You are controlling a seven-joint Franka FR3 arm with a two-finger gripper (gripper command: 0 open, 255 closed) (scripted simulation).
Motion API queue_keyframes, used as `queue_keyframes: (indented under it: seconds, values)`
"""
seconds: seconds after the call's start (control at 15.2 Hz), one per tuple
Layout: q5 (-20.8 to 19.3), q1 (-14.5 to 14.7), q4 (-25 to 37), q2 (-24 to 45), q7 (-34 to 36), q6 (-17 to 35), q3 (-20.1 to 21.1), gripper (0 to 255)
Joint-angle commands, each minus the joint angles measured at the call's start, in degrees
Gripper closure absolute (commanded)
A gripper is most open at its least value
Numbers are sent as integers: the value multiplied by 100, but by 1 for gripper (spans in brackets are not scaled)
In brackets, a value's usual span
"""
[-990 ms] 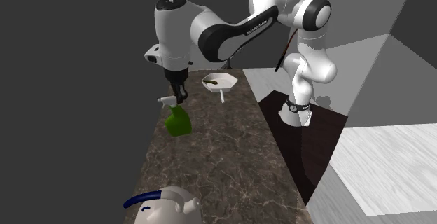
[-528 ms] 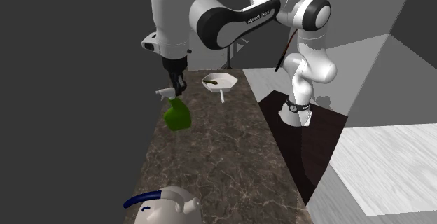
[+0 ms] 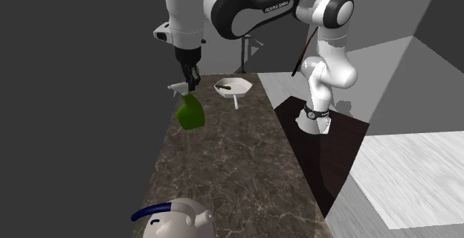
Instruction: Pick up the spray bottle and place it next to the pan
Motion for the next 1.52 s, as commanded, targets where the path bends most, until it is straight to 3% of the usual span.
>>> queue_keyframes:
  seconds: [0.0,0.66,1.45]
  values:
    - [-45,-100,-461,-327,-134,185,-68,255]
    - [-326,-611,-2291,-1704,-892,926,-512,255]
    - [-666,-1290,-3415,-2693,-2107,1517,-1282,255]
